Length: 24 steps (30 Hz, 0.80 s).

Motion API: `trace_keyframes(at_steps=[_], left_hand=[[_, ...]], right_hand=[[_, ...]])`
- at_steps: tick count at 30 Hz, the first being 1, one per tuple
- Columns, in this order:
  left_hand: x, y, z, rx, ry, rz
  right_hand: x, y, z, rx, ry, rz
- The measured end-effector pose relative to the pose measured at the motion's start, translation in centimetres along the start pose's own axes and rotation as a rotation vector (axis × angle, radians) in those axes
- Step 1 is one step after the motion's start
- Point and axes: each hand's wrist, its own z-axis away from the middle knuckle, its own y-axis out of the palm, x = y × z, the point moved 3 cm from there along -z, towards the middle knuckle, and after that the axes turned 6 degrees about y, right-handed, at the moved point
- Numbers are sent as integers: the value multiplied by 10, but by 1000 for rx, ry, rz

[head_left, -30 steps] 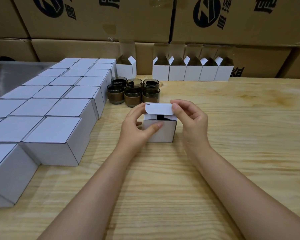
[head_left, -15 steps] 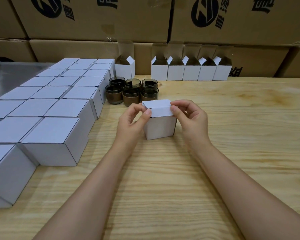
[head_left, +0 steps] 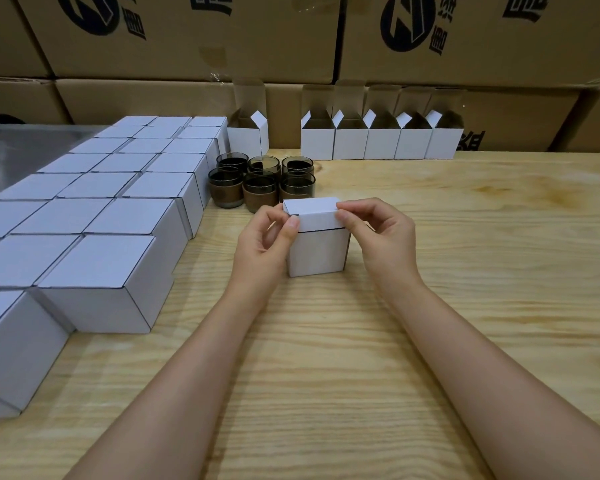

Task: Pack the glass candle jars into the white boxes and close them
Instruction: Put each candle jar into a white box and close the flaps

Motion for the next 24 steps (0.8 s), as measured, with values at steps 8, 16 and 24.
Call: trace_keyframes(at_steps=[8, 16, 24], left_hand=[[0, 0, 1, -8, -16, -9], [-1, 2, 1, -33, -8, -31], [0, 3, 1, -54, -25, -86]], right_hand=[[0, 0, 0, -6, -9, 21], [0, 1, 1, -35, -18, 43], [-1, 3, 3, -53, -57, 103]])
